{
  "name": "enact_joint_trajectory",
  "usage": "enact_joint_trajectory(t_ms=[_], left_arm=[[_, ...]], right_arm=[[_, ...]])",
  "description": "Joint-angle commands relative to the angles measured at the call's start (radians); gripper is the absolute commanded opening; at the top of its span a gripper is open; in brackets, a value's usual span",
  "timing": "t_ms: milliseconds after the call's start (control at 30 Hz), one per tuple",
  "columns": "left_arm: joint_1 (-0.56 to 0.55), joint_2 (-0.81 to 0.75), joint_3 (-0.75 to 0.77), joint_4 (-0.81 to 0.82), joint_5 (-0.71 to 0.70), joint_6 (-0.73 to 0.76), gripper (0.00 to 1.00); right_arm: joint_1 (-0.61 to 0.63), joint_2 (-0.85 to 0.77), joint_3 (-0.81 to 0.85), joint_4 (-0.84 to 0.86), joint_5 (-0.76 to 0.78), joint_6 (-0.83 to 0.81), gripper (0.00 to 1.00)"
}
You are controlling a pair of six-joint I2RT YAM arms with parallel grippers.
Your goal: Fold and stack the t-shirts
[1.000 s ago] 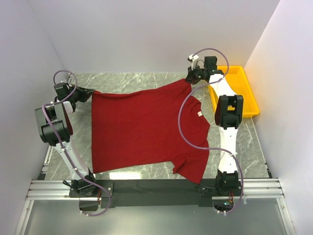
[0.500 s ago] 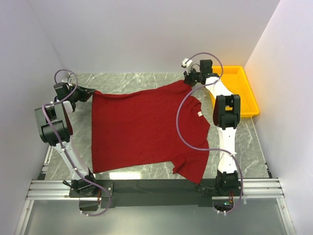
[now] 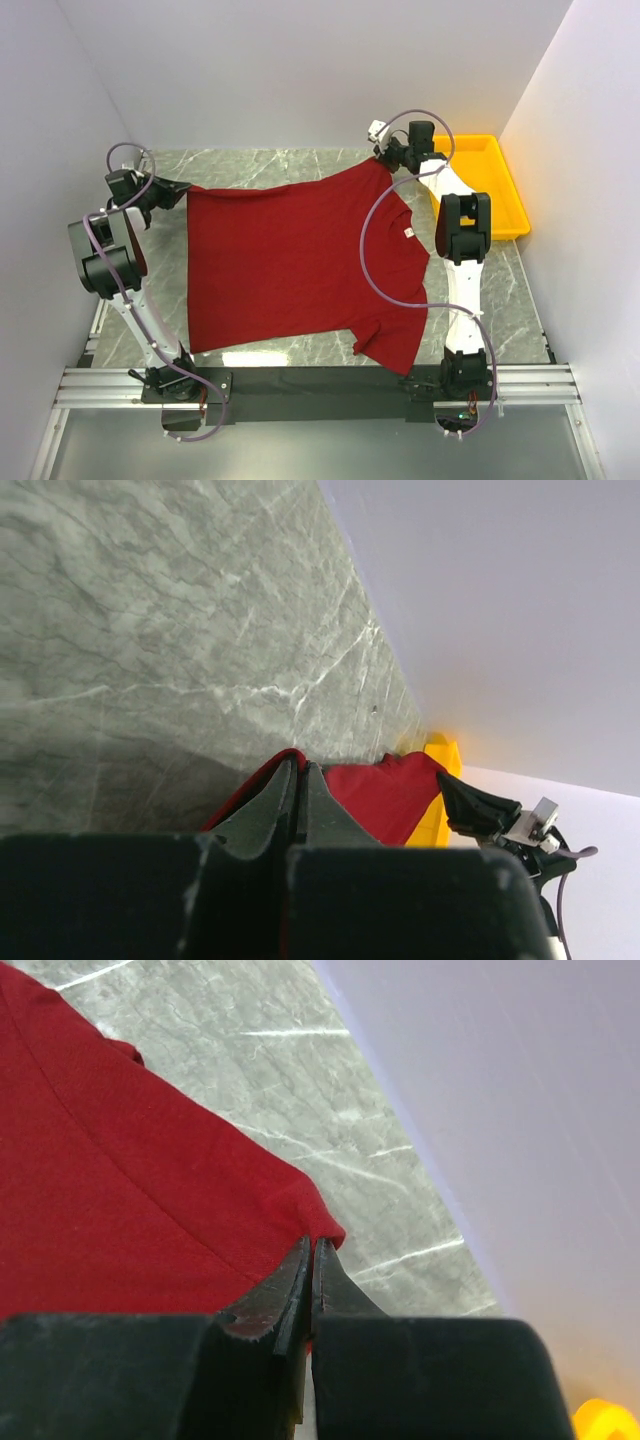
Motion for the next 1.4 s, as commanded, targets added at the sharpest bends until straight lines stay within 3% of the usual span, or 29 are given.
enact_joint_trajectory(t_ms=[0,433,733,1000,1367], left_arm=[[0.020,-0.065,0.020,0.018,0.015,0.039,0.01],[0.043,-0.059,0.049,0.006,0.025,0.045,0.01],[0.048,-0.053,0.065,-0.017,0.037,0.063,0.01],[0.048,-0.036,0.063,-0.026,0.017,0.060,0.01],[0.043,0.024,0.118,-0.118,-0.050,0.065,0.01]], right_arm=[[0.004,-0.042,-0.006,0.077,-0.030,-0.079,0.00],[-0.022,-0.039,-0.054,0.256,-0.138,-0.113,0.00],[-0.035,-0.114,-0.195,0.529,-0.129,-0.011,0.00],[-0.044,-0.135,-0.224,0.494,-0.132,-0.039,0.00],[-0.052,-0.187,-0.268,0.531,-0.224,0.123,0.00]])
